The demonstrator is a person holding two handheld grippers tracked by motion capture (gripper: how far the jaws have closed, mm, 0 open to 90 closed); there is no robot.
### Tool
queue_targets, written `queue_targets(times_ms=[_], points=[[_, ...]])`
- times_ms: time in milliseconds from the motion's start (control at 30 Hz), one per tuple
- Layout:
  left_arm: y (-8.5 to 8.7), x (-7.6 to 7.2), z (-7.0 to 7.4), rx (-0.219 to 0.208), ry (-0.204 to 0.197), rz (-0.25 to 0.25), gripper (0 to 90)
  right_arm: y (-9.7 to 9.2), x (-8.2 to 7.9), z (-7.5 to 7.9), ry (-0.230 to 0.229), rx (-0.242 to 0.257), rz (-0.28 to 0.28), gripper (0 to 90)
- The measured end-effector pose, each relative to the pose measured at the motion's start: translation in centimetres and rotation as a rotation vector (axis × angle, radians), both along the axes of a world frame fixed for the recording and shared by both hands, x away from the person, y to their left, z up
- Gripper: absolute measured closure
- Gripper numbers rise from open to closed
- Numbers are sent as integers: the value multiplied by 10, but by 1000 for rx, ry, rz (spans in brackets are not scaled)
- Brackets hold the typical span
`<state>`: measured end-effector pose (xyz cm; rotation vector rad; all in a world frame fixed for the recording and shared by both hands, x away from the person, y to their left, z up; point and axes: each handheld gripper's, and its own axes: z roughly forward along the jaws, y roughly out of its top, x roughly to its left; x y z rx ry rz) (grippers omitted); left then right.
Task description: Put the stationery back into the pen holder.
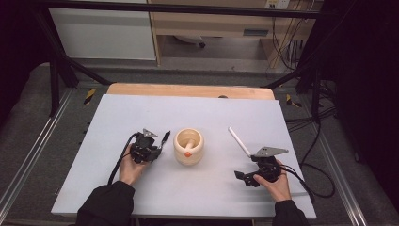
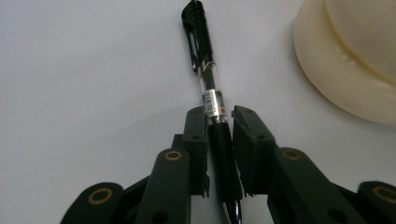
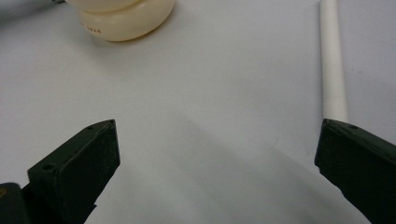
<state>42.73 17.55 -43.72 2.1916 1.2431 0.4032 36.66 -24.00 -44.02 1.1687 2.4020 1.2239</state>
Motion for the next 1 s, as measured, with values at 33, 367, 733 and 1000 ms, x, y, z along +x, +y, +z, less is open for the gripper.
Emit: queue_targets(times_ms=[33, 367, 733, 1000], points=[[-1, 0, 0, 3, 0, 0, 764, 0, 0, 0, 3, 2, 0, 7], [-5, 0, -1, 25, -4, 12, 782, 0, 0, 0, -4, 1, 1, 7], [-7, -2, -1, 36, -16, 23, 794, -1, 0, 1, 1, 6, -2, 7], [-2, -3, 4, 17, -28, 38, 796, -1, 0, 1, -1, 4, -1, 7]])
